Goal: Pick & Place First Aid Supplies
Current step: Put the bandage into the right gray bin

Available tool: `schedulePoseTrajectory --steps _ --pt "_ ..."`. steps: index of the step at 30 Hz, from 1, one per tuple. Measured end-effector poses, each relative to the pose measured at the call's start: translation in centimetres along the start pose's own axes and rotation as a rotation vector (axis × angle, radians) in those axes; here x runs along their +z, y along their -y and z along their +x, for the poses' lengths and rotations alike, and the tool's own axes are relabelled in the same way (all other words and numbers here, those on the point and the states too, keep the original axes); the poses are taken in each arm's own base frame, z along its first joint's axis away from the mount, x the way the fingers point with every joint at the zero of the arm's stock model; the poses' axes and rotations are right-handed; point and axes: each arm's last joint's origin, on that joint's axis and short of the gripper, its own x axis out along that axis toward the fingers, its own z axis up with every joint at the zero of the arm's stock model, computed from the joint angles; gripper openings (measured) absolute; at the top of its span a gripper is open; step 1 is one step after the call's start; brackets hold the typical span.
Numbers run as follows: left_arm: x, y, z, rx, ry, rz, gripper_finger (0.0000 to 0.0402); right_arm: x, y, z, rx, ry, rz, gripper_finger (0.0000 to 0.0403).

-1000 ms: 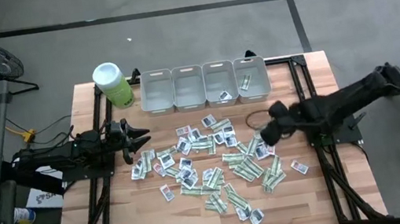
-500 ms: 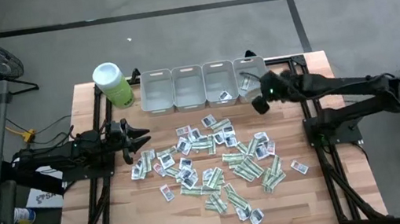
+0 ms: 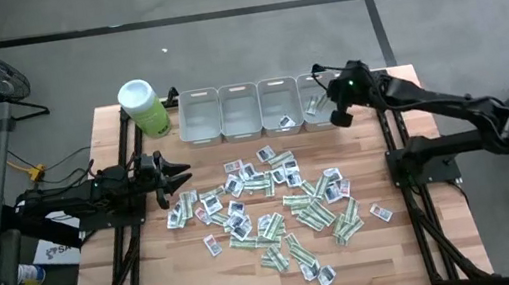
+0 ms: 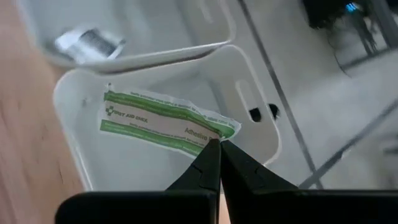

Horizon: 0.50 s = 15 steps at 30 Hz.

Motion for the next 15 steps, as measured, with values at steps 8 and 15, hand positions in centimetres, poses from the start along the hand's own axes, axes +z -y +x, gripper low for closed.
schedulePoseTrajectory --steps 8,15 --pt "0.0 0.0 0.0 0.000 0.000 0.000 0.0150 -0.6 -0.5 2.9 -0.054 -0.185 -0.205 0.0000" --pt "0.0 0.0 0.0 0.000 0.000 0.000 0.0150 -0.9 -1.1 4.9 -0.034 -0.253 -0.313 0.0000"
